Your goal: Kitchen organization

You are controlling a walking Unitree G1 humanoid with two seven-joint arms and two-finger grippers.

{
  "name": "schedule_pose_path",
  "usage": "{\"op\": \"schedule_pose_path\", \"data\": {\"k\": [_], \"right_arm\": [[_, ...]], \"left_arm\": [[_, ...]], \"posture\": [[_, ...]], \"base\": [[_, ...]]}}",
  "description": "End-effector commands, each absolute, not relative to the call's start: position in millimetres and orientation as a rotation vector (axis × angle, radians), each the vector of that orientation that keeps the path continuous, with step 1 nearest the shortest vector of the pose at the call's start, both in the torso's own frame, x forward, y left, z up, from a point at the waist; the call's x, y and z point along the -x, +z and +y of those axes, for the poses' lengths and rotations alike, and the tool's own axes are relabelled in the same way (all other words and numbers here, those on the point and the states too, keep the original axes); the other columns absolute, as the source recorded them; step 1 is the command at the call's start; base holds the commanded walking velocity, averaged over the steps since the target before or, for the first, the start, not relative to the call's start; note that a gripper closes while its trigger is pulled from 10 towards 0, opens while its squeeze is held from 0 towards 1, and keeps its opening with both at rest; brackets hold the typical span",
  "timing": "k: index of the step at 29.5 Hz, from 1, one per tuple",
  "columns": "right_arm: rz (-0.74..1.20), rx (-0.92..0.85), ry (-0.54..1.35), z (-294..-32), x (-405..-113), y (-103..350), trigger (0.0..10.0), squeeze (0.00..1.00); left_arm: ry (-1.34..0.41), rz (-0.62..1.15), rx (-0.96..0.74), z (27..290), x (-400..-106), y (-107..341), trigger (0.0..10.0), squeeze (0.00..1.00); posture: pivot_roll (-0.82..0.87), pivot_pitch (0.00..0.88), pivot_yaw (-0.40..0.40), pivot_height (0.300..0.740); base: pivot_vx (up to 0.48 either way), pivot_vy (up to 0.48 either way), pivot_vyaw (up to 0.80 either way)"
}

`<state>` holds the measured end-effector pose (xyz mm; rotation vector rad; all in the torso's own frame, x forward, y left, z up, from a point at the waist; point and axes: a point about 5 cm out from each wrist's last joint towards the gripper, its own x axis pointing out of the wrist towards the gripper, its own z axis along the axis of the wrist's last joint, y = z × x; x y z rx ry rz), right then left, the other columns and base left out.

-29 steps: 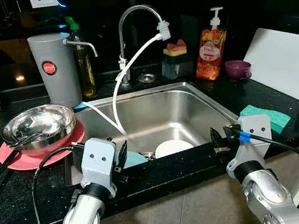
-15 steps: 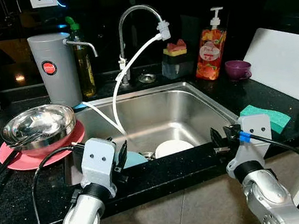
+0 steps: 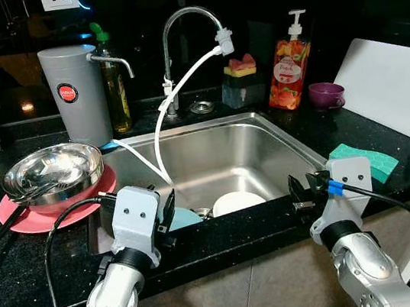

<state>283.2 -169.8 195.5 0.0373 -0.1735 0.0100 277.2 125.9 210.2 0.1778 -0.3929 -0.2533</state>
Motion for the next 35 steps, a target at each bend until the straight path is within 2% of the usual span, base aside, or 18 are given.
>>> {"op": "schedule_pose_path", "data": {"k": [1,5,7,13,19,22,27,28,29,35], "right_arm": [[-0.172,-0.041,-0.001,-171.2,-281.5,194.4,10.0,0.00],[-0.171,-0.035,-0.005,-172.7,-280.6,193.6,10.0,0.00],[-0.173,-0.024,0.007,-171.3,-281.7,193.3,10.0,0.00],[-0.182,-0.013,0.012,-171.3,-283.9,195.8,10.0,0.00],[-0.182,-0.002,0.014,-172.8,-283.8,195.8,10.0,0.00],[-0.180,-0.001,0.016,-172.1,-283.8,195.0,10.0,0.00],[-0.175,-0.005,0.022,-169.8,-283.7,193.4,10.0,0.00],[-0.172,-0.010,0.025,-167.3,-283.5,192.6,10.0,0.00],[-0.171,-0.012,0.026,-166.2,-283.2,192.4,10.0,0.00],[-0.170,-0.021,0.026,-163.4,-281.8,191.8,10.0,0.00]], "left_arm": [[-0.267,-0.373,-0.167,123.7,-279.2,205.6,10.0,0.00],[-0.267,-0.362,-0.179,128.8,-287.8,205.9,10.0,0.00],[-0.314,-0.335,-0.173,126.9,-301.0,206.5,10.0,0.00],[-0.401,-0.305,-0.188,121.2,-310.8,210.5,10.0,0.00],[-0.458,-0.279,-0.175,128.1,-311.9,220.5,10.0,0.00],[-0.488,-0.252,-0.179,139.9,-306.5,225.7,10.0,0.00],[-0.421,-0.242,-0.141,153.2,-297.1,229.4,10.0,0.00],[-0.323,-0.291,-0.180,152.3,-292.8,230.5,10.0,0.00],[-0.295,-0.307,-0.196,151.1,-290.1,230.2,10.0,0.00],[-0.286,-0.304,-0.240,146.6,-277.8,217.5,10.0,0.00]], "posture": [[0.05,0.050,-0.070,0.740],[0.04,0.043,-0.052,0.740],[0.03,0.029,-0.043,0.740],[0.03,0.018,-0.036,0.740],[0.03,0.019,-0.027,0.740],[0.03,0.026,-0.023,0.740],[0.04,0.033,-0.022,0.740],[0.04,0.039,-0.019,0.740],[0.04,0.040,-0.017,0.740],[0.03,0.045,-0.013,0.740]], "base": [[0.000,0.000,0.00],[0.000,0.000,0.00],[0.000,0.000,0.00],[0.000,0.000,0.00],[0.000,0.000,0.00],[0.000,0.000,0.00],[0.000,0.000,0.00],[0.000,0.000,0.00],[0.000,0.000,0.00],[0.000,0.000,0.00]]}}
